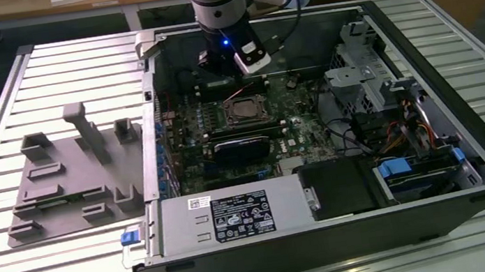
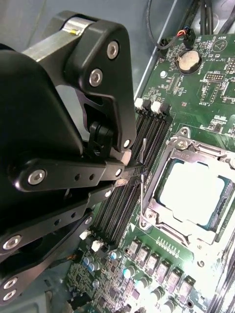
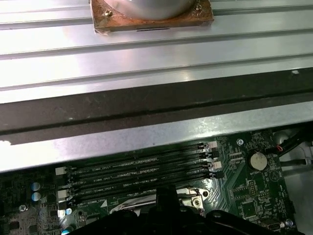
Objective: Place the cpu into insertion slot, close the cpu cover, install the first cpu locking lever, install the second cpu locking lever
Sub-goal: 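Install the first cpu locking lever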
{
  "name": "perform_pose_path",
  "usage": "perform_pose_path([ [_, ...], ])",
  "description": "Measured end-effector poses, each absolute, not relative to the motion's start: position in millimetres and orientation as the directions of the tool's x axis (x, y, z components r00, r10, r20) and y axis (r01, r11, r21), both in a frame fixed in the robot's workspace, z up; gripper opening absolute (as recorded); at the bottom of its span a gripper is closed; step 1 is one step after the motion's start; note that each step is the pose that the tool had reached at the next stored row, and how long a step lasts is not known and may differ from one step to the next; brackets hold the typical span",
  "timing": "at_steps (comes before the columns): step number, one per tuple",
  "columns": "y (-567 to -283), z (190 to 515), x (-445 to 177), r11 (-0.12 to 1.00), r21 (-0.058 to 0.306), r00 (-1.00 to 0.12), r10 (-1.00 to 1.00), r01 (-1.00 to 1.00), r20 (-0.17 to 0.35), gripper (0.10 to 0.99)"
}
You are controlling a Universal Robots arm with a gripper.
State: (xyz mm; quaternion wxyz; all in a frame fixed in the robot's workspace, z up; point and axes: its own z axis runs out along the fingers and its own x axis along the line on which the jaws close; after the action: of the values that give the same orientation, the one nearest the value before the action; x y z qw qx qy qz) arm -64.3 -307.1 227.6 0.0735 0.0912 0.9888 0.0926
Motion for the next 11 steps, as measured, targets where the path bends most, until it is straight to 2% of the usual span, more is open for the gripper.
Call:
perform_pose_path([
  [11,-303.0,221.6,-61.4,0.965,0.196,-0.972,0.199,0.172,-0.128,0.106],
])
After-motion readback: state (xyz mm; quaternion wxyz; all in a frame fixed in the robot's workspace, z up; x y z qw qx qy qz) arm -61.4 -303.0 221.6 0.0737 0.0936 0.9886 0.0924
